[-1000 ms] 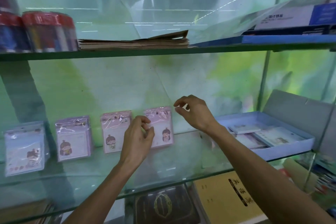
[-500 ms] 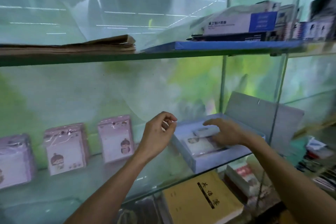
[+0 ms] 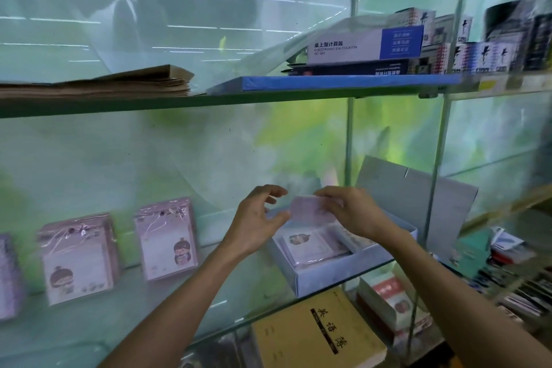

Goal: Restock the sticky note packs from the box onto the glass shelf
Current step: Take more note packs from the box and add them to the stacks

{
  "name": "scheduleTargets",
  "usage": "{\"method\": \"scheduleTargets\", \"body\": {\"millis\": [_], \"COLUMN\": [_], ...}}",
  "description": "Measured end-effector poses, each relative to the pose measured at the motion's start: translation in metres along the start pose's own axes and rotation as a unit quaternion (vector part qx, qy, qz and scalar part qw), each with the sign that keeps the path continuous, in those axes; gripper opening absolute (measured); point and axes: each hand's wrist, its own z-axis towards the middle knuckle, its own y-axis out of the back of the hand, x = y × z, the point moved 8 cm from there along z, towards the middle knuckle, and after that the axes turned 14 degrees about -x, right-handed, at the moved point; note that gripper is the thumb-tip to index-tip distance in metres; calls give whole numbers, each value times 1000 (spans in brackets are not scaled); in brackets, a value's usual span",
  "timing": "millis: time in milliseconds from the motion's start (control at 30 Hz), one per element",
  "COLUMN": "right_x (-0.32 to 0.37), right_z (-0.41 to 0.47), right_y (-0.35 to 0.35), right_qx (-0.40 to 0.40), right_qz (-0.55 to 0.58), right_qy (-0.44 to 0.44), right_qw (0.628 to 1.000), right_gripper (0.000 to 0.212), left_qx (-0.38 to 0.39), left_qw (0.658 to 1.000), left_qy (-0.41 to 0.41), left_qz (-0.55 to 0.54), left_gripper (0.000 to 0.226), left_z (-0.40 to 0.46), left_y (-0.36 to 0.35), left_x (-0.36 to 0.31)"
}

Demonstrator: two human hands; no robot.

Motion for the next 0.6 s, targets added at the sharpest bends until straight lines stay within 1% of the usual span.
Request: {"method": "scheduleTargets", "body": {"millis": [67,133,233,333,400,433,467,500,567,600], "right_x": [13,24,35,45,49,49,47,48,57,66], "right_z": [0,-1,-1,-2,-4,-5,-6,-7,-12,-15], "right_y": [4,4,-1,-3,-6,-8,-12,-19,-38,-47], "right_qx": [3,17,25,23,10,0,-8,-4,47,80], "right_qz": [95,151,180,217,250,280,321,368,447,472], "right_qy": [-10,-15,-35,-66,-106,-144,-196,-254,-352,-383], "right_qw": [995,988,983,974,962,949,927,894,821,790], "right_gripper": [17,15,18,27,33,36,40,43,46,44], "left_qx": [0,-4,-29,-80,-119,-136,-149,-159,-170,-170], "left_qw": [1000,1000,999,996,991,988,984,980,973,969], "left_qy": [3,12,0,-27,-56,-75,-94,-114,-156,-180], "left_qz": [3,-19,-34,-33,-29,-26,-22,-20,-14,-6], "left_gripper": [31,22,10,6,5,5,6,6,8,9], "left_z": [2,2,-1,-6,-12,-15,-19,-24,-33,-37], "left_y": [6,13,29,50,69,79,89,98,114,121], "left_x": [-1,-3,-11,-17,-22,-25,-28,-31,-34,-34]}}
